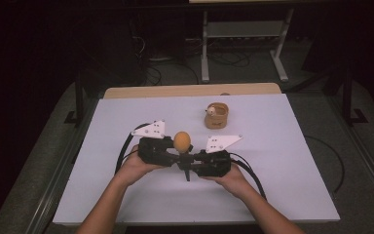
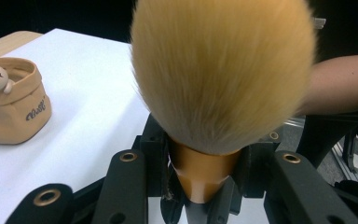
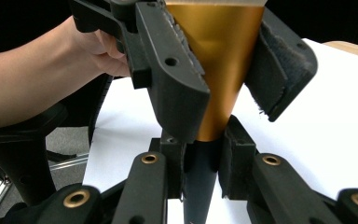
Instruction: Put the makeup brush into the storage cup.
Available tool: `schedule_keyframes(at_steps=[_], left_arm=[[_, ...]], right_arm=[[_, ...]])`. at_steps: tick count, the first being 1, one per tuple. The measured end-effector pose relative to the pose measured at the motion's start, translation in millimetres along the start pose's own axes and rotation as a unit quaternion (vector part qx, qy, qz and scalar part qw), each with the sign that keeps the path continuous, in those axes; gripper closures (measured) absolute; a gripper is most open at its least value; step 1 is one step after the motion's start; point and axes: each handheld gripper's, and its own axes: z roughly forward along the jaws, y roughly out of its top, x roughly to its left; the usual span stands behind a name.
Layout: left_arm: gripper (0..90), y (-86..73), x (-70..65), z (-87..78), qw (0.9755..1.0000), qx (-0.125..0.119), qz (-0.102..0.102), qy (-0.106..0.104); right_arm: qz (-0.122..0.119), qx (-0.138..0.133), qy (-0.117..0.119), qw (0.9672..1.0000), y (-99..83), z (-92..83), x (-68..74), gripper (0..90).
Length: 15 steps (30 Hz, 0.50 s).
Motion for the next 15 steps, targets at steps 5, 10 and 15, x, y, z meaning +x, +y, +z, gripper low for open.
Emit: schedule_keyframes(at_steps=[5,10,15], left_arm=[[47.8,-1.1,1.4,-4.3,0.9998,-0.017,0.001,0.009],[37.2,-3.7,3.0,-11.3,0.9995,-0.026,-0.003,0.015],[31.1,-6.4,1.8,-18.6,0.9993,-0.029,-0.001,0.025]], right_arm=[[0.000,0.005,-0.009,1.0000,-0.7,-0.6,-0.7,73.4],[-0.001,0.005,-0.017,0.9998,-0.3,-3.4,-1.6,73.4],[-0.003,0.005,-0.024,0.9997,0.0,-6.0,-2.7,73.4]])
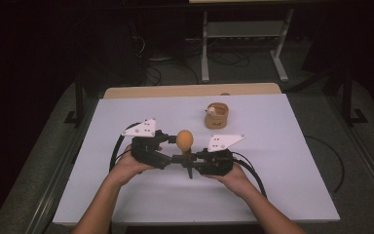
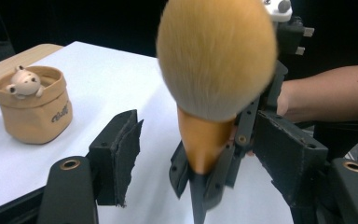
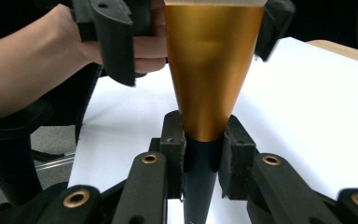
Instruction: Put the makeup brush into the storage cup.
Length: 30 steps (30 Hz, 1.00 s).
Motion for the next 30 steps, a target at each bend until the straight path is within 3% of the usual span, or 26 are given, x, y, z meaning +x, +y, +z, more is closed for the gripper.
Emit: schedule_keyframes(at_steps=[8,16,30], left_arm=[[23.5,-6.9,-1.3,-15.1,0.9996,-0.013,-0.001,0.024],[12.3,-21.2,-3.7,-33.5,0.9976,-0.008,-0.006,0.069],[10.8,-56.2,-19.4,-58.0,0.9904,-0.042,-0.016,0.131]], right_arm=[[-0.001,0.001,-0.015,0.9999,0.3,-5.1,-2.3,73.4],[-0.002,0.004,-0.024,0.9997,1.1,-9.0,-3.3,73.3],[-0.005,0.005,-0.036,0.9993,2.8,-13.1,-3.8,73.3]])
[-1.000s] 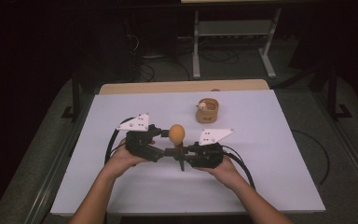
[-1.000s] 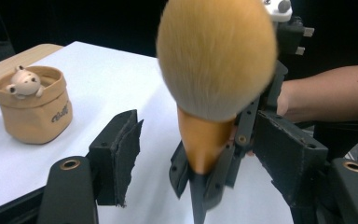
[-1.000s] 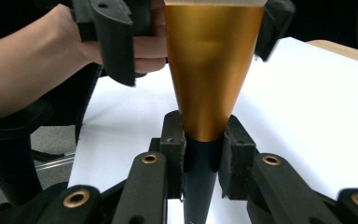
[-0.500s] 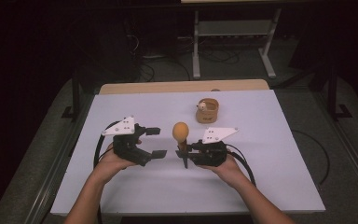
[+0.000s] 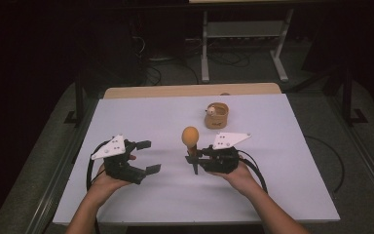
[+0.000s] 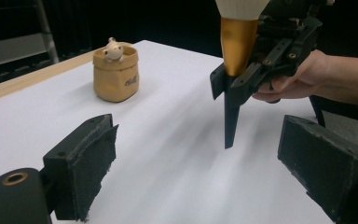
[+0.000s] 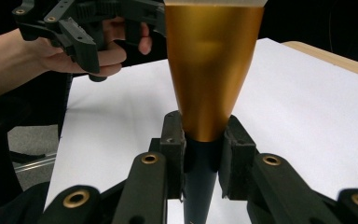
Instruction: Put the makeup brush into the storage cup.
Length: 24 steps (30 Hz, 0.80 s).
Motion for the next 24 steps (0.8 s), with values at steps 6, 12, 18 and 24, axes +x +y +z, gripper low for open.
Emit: schedule_keyframes(at_steps=[6,12,18,24], left_arm=[[10.9,-13.3,-0.3,-16.1,0.9987,-0.027,-0.014,0.039],[11.0,-25.0,-6.7,-28.9,0.9971,-0.042,-0.027,0.057],[10.9,-36.6,-15.5,-33.5,0.9963,-0.041,-0.033,0.067],[11.0,-42.5,-14.1,-33.0,0.9957,-0.044,-0.038,0.072]], right_arm=[[0.000,-0.001,-0.003,1.0000,0.5,-1.7,-0.7,73.3],[0.004,-0.003,-0.011,0.9999,1.1,-4.2,-2.5,73.4],[0.004,0.003,-0.022,0.9998,1.7,-5.6,-3.5,73.3],[0.013,-0.001,-0.033,0.9994,2.0,-7.0,-6.8,73.3]])
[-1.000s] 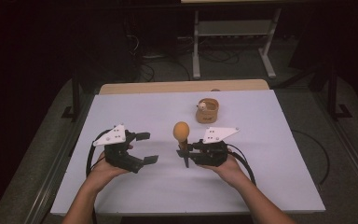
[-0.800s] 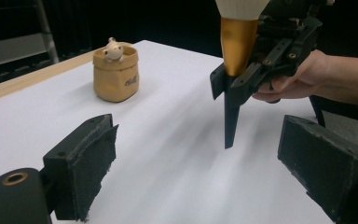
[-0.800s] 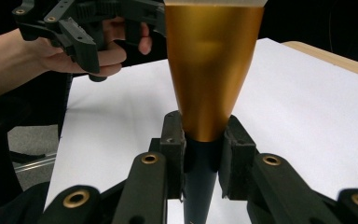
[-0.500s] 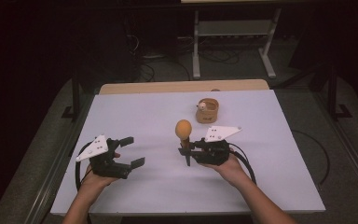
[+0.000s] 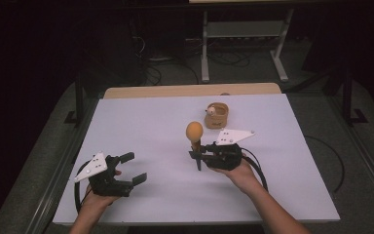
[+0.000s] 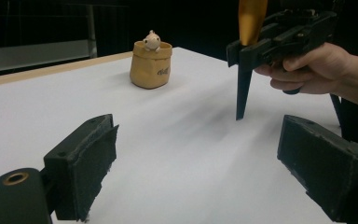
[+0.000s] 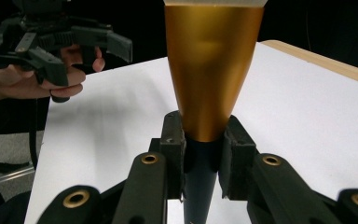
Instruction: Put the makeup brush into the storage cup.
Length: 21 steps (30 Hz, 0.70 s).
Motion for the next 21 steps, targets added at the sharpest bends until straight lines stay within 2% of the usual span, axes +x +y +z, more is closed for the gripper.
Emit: schedule_keyframes(at_steps=[3,4,6,9,11,17,21], left_arm=[[11.0,-1.1,0.5,0.9,0.9999,-0.005,0.007,0.008],[11.0,-1.1,0.3,1.2,0.9999,-0.007,0.003,0.010],[11.1,-1.0,0.5,2.2,1.0000,-0.004,0.000,0.007],[12.2,-0.2,-1.7,3.4,0.9998,0.016,-0.001,0.009],[12.5,-0.1,-2.6,4.7,0.9998,0.020,-0.007,0.007],[13.5,0.9,-3.5,5.8,0.9999,0.012,-0.004,0.001],[12.9,-0.1,-4.3,6.0,0.9999,0.016,0.000,0.000]], right_arm=[[0.004,-0.002,-0.004,1.0000,0.2,-1.6,-2.4,73.3],[0.004,-0.005,-0.006,1.0000,0.4,-1.9,-3.4,73.3],[0.005,-0.005,-0.012,0.9999,0.6,-4.0,-5.5,73.3],[0.015,-0.006,-0.021,0.9997,0.8,-6.9,-8.3,73.3],[0.016,-0.011,-0.026,0.9995,1.0,-7.9,-11.1,73.3],[0.025,-0.015,-0.037,0.9989,1.8,-10.1,-16.5,73.3],[0.029,-0.018,-0.046,0.9984,2.8,-11.9,-20.3,73.3]])
